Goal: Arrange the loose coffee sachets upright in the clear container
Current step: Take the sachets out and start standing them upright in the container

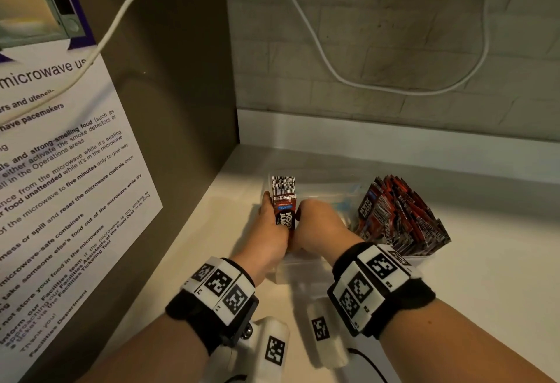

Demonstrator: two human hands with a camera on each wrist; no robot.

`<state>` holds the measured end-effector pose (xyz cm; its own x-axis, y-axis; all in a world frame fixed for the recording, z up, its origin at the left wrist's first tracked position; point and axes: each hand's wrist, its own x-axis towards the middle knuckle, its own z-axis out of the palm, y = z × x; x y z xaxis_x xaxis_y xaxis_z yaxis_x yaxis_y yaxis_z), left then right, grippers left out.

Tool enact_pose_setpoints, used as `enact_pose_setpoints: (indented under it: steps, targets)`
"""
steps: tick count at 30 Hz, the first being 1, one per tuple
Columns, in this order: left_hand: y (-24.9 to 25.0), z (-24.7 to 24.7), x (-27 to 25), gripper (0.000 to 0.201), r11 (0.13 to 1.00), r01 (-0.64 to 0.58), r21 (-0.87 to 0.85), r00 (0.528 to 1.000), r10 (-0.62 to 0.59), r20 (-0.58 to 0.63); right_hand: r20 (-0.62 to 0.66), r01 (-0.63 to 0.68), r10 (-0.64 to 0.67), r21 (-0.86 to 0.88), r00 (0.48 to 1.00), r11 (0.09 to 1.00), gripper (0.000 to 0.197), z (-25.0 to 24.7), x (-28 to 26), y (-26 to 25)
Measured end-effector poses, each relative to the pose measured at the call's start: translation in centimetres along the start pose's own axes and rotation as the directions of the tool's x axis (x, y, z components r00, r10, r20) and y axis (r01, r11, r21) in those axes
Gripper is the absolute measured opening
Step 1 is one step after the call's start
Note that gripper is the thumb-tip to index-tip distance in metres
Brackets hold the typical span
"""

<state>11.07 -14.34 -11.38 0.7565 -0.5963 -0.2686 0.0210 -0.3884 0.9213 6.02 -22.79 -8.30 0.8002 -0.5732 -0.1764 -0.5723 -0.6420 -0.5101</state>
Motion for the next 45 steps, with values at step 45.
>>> enact_pose_setpoints:
  steps: [45]
  targets:
    - [6.2, 2.0, -4.8, 0.098, 0.899, -0.419, 0.13, 0.895, 0.384, 0.226, -0.43, 0.126, -0.02, 0.218, 0.903, 0.968, 0.042, -11.9, -5.4, 4.1]
